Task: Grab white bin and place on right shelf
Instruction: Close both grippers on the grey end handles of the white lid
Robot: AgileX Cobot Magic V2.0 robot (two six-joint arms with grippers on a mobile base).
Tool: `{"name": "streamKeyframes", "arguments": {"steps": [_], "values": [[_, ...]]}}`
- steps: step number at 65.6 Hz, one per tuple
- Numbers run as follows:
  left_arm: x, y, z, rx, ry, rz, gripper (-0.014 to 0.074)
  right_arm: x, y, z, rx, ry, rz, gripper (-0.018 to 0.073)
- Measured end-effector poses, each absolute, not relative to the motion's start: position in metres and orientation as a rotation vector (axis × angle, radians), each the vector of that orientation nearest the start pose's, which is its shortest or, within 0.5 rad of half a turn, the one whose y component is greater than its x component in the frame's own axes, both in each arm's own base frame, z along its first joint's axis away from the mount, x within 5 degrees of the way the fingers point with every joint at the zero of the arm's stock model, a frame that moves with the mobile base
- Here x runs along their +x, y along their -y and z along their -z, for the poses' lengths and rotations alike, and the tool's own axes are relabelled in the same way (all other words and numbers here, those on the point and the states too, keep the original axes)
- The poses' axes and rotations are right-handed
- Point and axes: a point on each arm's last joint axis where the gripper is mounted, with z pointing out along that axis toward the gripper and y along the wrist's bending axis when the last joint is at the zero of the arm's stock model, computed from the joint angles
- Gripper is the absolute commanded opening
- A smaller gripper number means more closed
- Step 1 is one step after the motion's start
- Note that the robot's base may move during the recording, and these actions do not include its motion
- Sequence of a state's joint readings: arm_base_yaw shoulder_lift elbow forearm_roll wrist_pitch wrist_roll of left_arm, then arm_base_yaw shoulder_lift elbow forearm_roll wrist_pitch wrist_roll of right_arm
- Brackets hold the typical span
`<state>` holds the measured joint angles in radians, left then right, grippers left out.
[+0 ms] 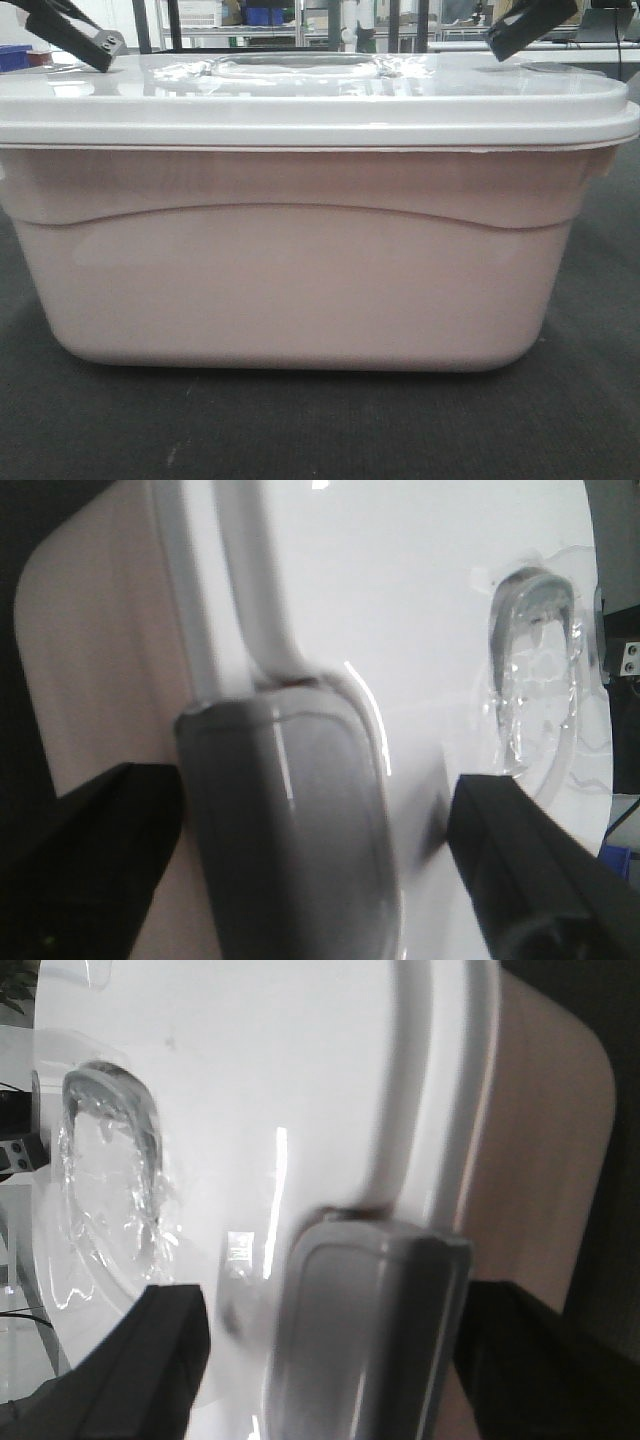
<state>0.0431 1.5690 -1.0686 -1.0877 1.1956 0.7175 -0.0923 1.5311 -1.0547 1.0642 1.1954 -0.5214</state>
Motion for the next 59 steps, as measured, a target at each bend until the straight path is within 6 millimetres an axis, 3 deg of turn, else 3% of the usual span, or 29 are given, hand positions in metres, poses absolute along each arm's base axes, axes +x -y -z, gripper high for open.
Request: {"name": "streamKeyframes", "arguments": {"steps": [23, 42, 59], "values": [[0.295, 0.062, -0.276, 0.264, -2.485, 1.288, 0.0439, 0.289, -0.048, -0.282, 0.008, -2.549, -1.310, 0.0597], [0.299, 0.046, -0.278, 0.169, -2.451, 1.290, 0.0439, 0.290, -0.040, -0.282, 0.047, -2.536, -1.303, 0.0597], [0.298, 0.052, -0.278, 0.210, -2.452, 1.295, 0.0439, 0.290, -0.040, -0.282, 0.050, -2.532, -1.307, 0.0596]]}}
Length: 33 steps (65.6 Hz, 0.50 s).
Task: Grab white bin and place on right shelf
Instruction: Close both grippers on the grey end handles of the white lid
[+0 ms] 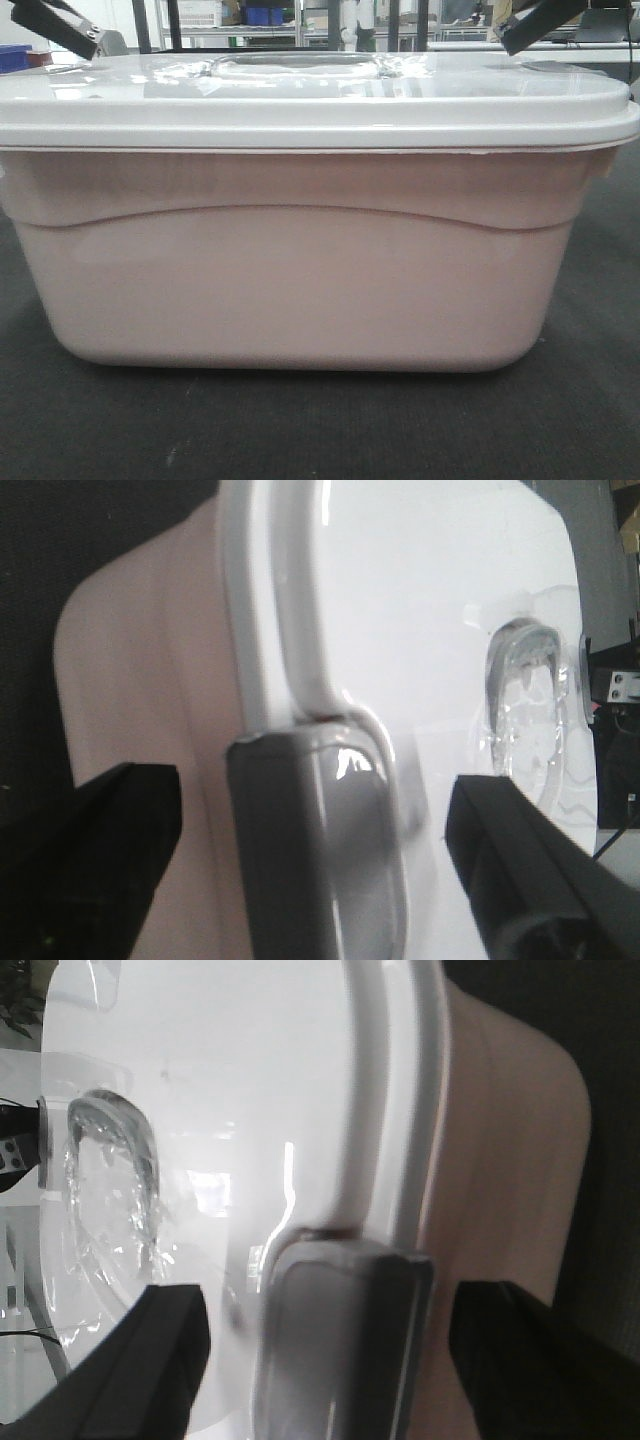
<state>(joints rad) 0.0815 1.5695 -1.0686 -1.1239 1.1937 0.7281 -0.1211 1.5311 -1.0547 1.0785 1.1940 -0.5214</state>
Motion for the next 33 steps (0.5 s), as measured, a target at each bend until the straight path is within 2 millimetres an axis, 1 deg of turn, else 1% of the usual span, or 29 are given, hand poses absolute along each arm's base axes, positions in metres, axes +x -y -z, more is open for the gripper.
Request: {"name": "streamKeyframes", "arguments": {"steps": [12, 33], "values": [[0.2965, 0.0575, -0.2776, 0.244, -2.457, 1.298, 0.0439, 0.2905, -0.0400, -0.2825, 0.053, -2.529, -1.310, 0.0596], [0.2964, 0.0574, -0.2774, 0.245, -2.458, 1.296, 0.0439, 0.2907, -0.0402, -0.2829, 0.076, -2.529, -1.322, 0.0596]]}}
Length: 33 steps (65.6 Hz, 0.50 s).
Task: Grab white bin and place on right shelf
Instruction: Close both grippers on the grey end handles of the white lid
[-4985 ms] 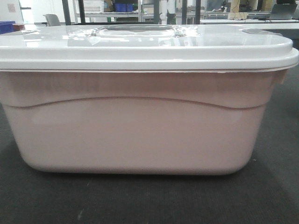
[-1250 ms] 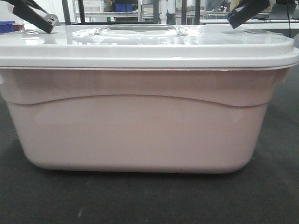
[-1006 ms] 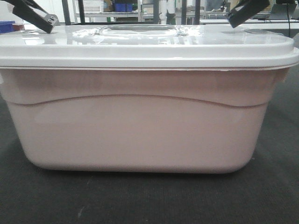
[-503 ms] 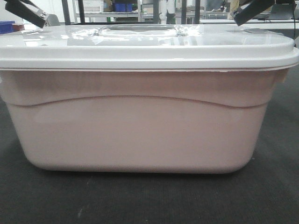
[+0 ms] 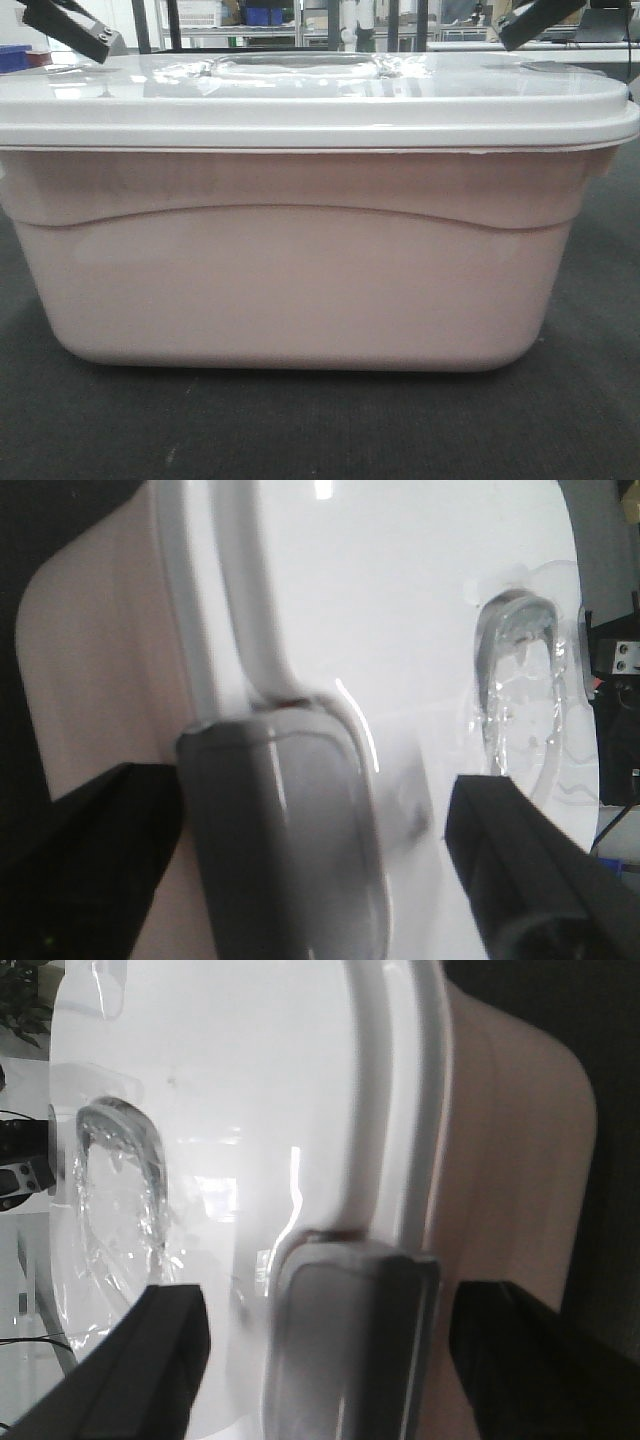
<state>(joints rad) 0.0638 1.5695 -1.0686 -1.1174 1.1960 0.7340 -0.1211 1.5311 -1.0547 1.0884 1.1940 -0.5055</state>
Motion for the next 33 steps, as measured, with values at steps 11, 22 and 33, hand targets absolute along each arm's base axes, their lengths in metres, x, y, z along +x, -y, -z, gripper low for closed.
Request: {"name": "streamKeyframes", "arguments": {"steps": [11, 22, 33], "values": [[0.296, 0.057, -0.277, 0.245, -2.458, 1.296, 0.0439, 0.290, -0.042, -0.283, 0.077, -2.533, -1.328, 0.0596], [0.297, 0.057, -0.277, 0.245, -2.460, 1.292, 0.0439, 0.289, -0.053, -0.282, 0.030, -2.554, -1.333, 0.0596], [0.296, 0.057, -0.277, 0.248, -2.463, 1.288, 0.0436, 0.288, -0.055, -0.282, 0.021, -2.562, -1.329, 0.0596]]}}
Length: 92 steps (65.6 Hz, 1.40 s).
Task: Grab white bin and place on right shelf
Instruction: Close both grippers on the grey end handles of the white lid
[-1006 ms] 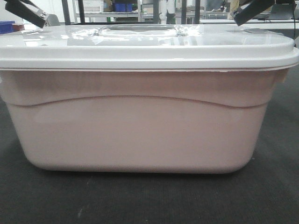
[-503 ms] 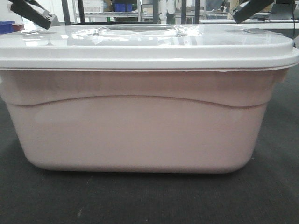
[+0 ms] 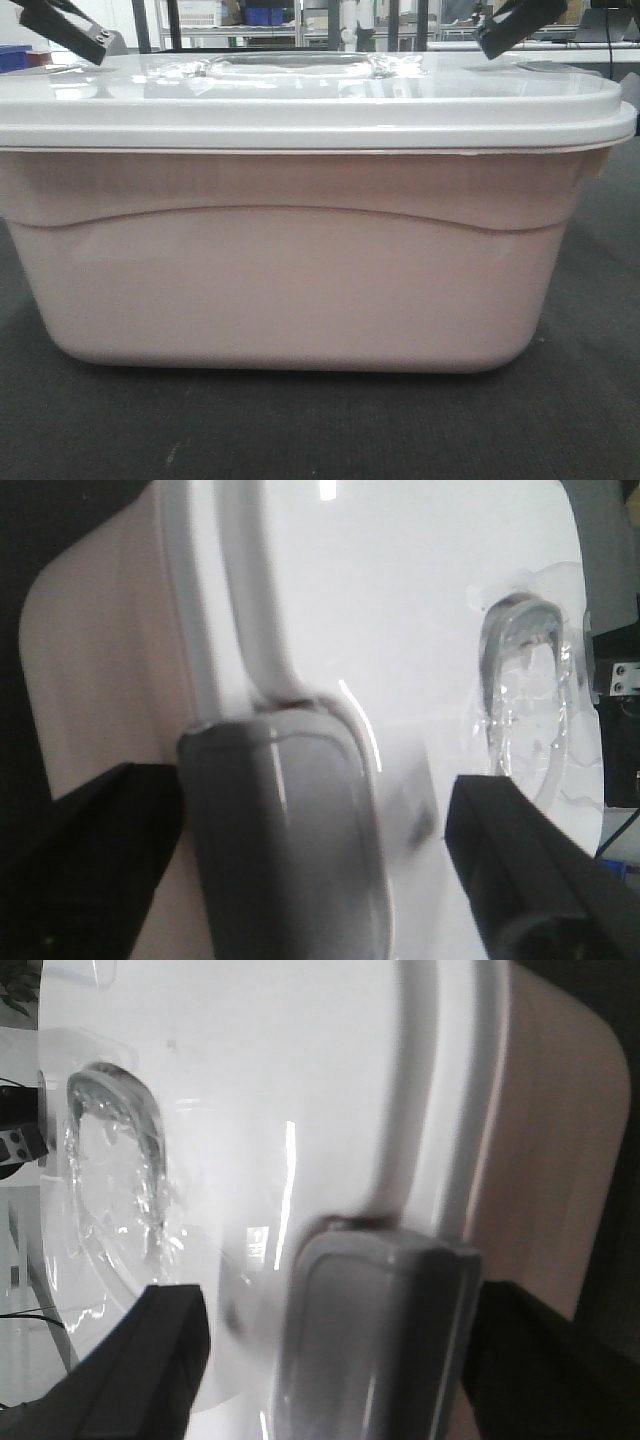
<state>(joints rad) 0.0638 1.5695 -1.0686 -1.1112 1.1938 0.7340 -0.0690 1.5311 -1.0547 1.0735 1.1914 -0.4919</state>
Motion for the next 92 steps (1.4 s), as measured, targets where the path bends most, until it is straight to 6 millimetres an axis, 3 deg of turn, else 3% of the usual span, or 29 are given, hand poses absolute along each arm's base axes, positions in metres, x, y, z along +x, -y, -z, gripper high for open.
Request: {"name": "streamKeyframes", "arguments": {"steps": [9, 27, 43, 58, 92], "values": [[0.2962, 0.0569, -0.2765, 0.253, -2.468, 1.283, 0.0386, 0.2880, -0.0546, -0.2818, 0.023, -2.563, -1.330, 0.0594], [0.2962, 0.0569, -0.2765, 0.253, -2.468, 1.282, 0.0348, 0.2881, -0.0532, -0.2807, 0.020, -2.572, -1.308, 0.0431], [0.2965, 0.0563, -0.2766, 0.248, -2.466, 1.281, 0.0342, 0.2881, -0.0526, -0.2809, 0.030, -2.572, -1.309, 0.0429], [0.2967, 0.0560, -0.2769, 0.243, -2.462, 1.285, 0.0285, 0.2881, -0.0526, -0.2809, 0.032, -2.573, -1.309, 0.0429], [0.2974, 0.0549, -0.2772, 0.237, -2.455, 1.283, 0.0284, 0.2881, -0.0526, -0.2809, -0.004, -2.564, -1.299, 0.0429]]}}
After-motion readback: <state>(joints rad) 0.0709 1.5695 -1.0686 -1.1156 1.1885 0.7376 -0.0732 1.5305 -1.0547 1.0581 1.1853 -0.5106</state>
